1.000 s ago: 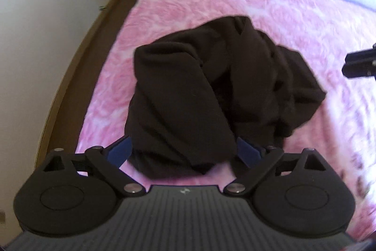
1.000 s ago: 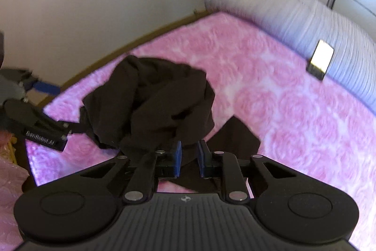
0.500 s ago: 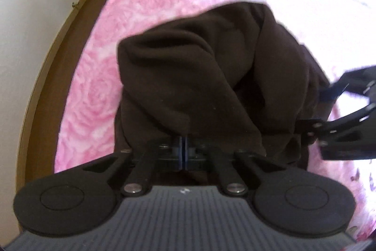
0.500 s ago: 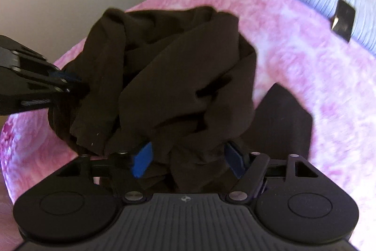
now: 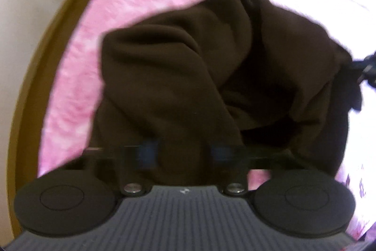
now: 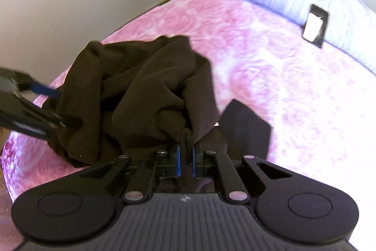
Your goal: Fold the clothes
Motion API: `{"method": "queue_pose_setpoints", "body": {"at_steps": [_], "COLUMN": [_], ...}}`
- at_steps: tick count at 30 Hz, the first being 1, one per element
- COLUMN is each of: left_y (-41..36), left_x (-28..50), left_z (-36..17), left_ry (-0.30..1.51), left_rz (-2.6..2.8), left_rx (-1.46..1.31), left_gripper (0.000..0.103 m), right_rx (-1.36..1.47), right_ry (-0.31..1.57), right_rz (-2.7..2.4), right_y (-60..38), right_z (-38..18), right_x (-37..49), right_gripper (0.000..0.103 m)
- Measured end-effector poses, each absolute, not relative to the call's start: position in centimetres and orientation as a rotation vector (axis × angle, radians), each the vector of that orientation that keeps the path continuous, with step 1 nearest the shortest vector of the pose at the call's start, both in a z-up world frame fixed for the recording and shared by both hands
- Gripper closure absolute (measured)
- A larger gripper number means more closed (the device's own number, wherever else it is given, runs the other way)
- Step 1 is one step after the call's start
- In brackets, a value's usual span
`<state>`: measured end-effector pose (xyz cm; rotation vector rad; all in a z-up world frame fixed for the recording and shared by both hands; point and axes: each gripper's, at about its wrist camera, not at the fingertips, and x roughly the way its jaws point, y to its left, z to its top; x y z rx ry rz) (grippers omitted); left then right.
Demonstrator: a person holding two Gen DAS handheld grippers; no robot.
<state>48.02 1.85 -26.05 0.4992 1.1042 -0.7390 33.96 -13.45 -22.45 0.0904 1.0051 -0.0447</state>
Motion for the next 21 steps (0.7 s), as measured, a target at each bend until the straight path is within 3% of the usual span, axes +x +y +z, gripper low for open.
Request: {"method": "queue_pose_setpoints", "body": {"at_steps": [1, 12, 21], "left_y": [1.7, 5.6, 0.5], "left_x": [48.0, 47.7, 42.0], "left_z": [-25.8, -14.6, -9.0], "left_ry": [1.094, 0.799, 0.656], "left_rz": [-0.747, -0.788, -0.947], "left_rx": [0.497, 0.441, 0.459], "left_gripper": [0.101, 0.103, 0.103], "right_rx": [0.089, 0.089, 0.028], "right_ry": [1.001, 0.930, 0.891], "right_rz": [-0.054, -0.167, -0.292], "right_y": [-13.7, -16.0, -19.4], "right_z": [-22.1, -17.1, -12.5], "right_x": [33.6, 26.9, 18.8], "right_gripper": [0.095, 0.096, 0.096]}}
